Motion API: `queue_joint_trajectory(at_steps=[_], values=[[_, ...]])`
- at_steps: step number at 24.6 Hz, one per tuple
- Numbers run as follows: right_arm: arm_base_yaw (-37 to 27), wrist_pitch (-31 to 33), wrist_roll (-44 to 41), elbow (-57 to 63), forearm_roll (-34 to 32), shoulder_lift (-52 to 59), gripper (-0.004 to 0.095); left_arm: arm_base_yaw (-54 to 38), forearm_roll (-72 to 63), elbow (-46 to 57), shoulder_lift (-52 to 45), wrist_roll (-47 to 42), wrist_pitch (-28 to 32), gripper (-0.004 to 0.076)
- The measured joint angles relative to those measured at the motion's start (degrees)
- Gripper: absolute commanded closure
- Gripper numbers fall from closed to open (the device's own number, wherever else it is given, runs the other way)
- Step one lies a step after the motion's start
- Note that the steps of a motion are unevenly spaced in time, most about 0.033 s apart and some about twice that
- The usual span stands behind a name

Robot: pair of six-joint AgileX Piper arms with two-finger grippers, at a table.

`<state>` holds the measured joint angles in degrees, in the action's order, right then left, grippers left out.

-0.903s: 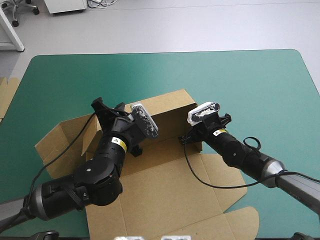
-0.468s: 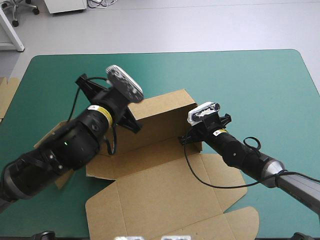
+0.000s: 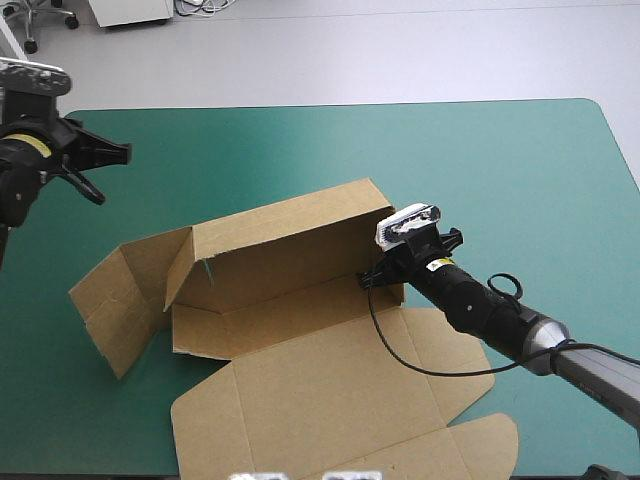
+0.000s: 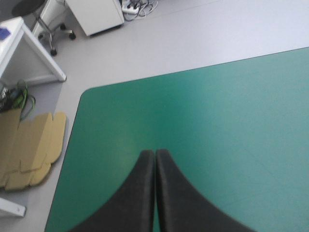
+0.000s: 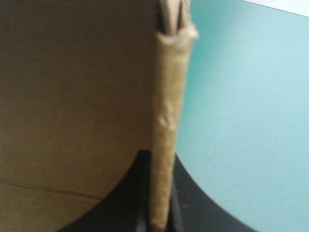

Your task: Fold the box

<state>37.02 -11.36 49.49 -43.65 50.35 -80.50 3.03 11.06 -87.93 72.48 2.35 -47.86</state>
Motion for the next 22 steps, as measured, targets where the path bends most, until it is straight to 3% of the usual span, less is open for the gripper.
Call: queue_joint_trajectory(at_steps=[4, 13, 19, 21, 22], values=[[0.0, 0.92, 0.17, -0.16, 0.66, 0.0, 0.0921, -9.42, -11.06, 0.0, 0.98, 4.51, 1.25, 0.0727], [-2.23, 4.87, 0.59, -0.55, 2.19, 0.13, 0.0919, -12.56, -16.36, -0.21, 5.87, 6.95, 2.29, 0.0727], [-14.81, 19.26, -0.3, -0.94, 1.95, 3.22, 0.0904, -12.56, -20.04, -0.21, 12.1, 7.14, 3.42, 0.0727], [-18.92, 22.94, -3.8, -0.84, -3.07, 5.14, 0.0904, -12.99, -20.19, -0.21, 12.43, 7.17, 4.27, 0.0727], [-20.77, 26.14, -10.03, -1.24, -10.0, 6.43, 0.0904, -13.75, -20.26, -0.21, 12.43, 7.17, 4.56, 0.0727]])
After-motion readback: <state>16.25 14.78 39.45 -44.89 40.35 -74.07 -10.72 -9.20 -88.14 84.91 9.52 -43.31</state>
